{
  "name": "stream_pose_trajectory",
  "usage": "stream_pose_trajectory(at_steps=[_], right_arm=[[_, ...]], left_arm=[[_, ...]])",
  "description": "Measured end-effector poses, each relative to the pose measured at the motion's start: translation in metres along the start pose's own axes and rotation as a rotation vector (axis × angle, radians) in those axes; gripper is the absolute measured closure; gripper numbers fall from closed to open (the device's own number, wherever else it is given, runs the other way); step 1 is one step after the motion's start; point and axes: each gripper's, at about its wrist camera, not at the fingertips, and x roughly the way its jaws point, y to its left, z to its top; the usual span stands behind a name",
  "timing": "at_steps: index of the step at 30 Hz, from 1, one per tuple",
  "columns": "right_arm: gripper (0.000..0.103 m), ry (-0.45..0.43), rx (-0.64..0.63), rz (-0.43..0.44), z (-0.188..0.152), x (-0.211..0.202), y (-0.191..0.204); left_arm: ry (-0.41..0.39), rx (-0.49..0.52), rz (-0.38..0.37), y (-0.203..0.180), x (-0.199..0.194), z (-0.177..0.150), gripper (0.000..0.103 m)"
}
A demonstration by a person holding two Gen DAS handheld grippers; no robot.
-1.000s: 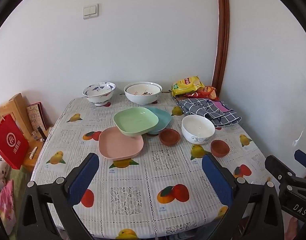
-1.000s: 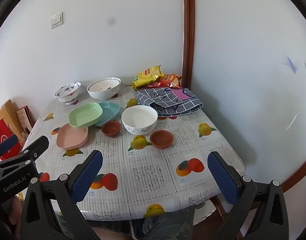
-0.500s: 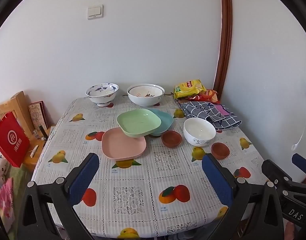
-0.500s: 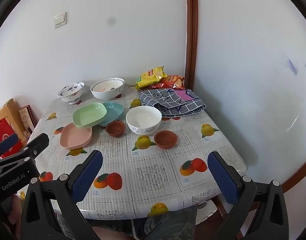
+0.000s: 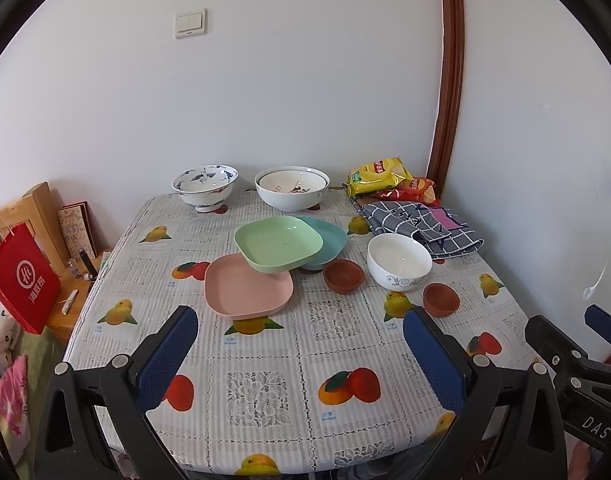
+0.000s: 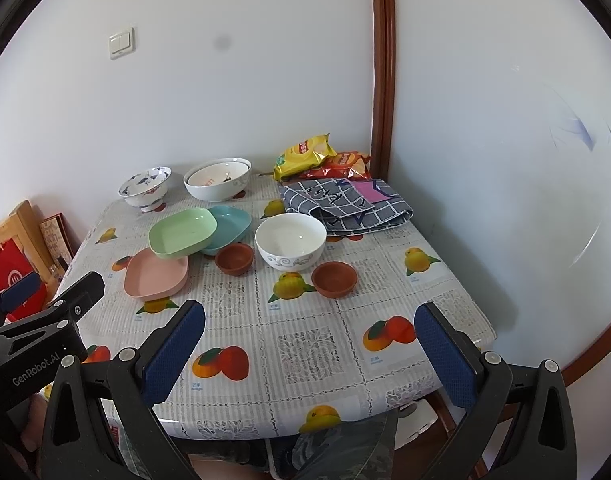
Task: Organize plates and bowls
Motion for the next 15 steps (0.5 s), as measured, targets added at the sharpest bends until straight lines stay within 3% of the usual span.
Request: stream_pose_trajectory(at_steps=[15], right_arm=[[0.0,-0.005,0.007,0.004,0.0009,-0.0019,-0.0008]], left_arm=[[-0.001,0.003,0.007,0.0013,-0.0007,-0.0006,0.0]])
